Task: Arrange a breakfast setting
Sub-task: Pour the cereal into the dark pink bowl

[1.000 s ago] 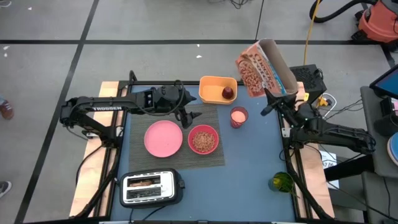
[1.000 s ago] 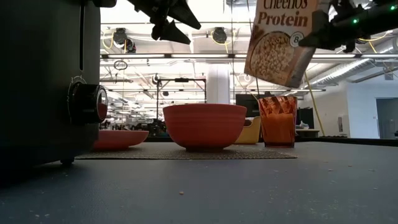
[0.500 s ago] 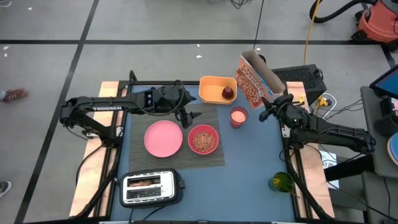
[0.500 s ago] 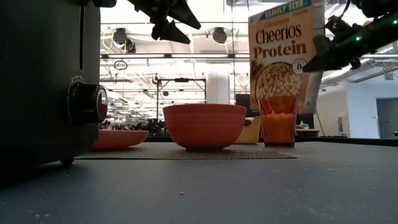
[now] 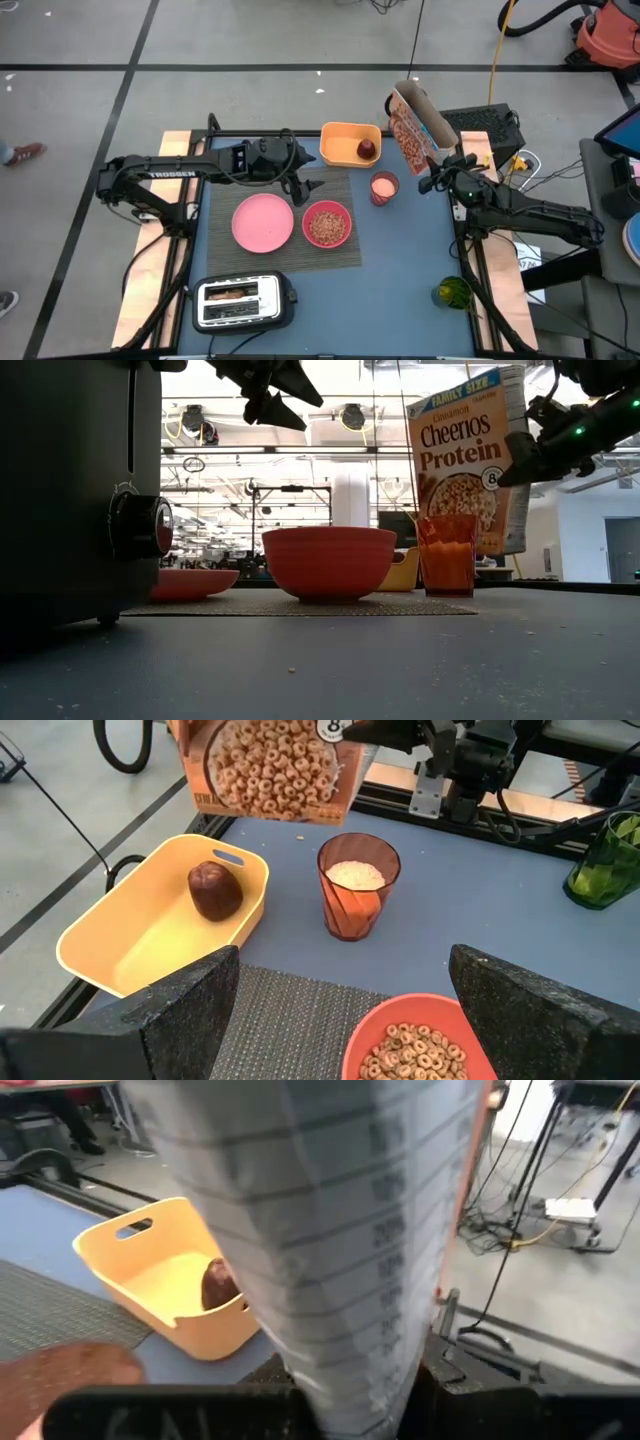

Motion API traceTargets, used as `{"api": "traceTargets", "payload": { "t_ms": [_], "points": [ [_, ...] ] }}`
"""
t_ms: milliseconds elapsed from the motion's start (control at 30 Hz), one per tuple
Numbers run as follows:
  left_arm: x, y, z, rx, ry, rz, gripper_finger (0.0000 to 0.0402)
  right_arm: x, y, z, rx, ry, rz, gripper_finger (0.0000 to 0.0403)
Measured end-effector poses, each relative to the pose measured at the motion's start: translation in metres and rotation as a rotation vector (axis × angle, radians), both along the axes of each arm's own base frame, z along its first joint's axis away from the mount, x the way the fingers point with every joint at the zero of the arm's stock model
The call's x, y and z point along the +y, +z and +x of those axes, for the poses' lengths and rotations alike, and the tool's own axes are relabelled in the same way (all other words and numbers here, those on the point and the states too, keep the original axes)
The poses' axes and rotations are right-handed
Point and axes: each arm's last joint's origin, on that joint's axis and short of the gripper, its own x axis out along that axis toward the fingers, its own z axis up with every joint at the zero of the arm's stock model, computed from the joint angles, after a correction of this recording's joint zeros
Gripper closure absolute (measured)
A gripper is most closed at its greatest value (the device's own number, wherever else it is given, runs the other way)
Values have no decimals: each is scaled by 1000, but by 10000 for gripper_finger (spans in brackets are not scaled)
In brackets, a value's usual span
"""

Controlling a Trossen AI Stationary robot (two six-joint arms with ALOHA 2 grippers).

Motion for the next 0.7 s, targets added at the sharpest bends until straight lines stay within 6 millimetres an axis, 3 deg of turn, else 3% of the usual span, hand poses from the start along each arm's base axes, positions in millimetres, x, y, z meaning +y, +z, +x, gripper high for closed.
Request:
{"api": "traceTargets", "payload": {
  "t_ms": [333,700],
  "points": [
    [0,0,0,0,0,0,36,4,-15,-4,13,38,175,344],
    [0,0,0,-1,0,1,36,6,-21,-8,52,57,243,343]
  ]
}}
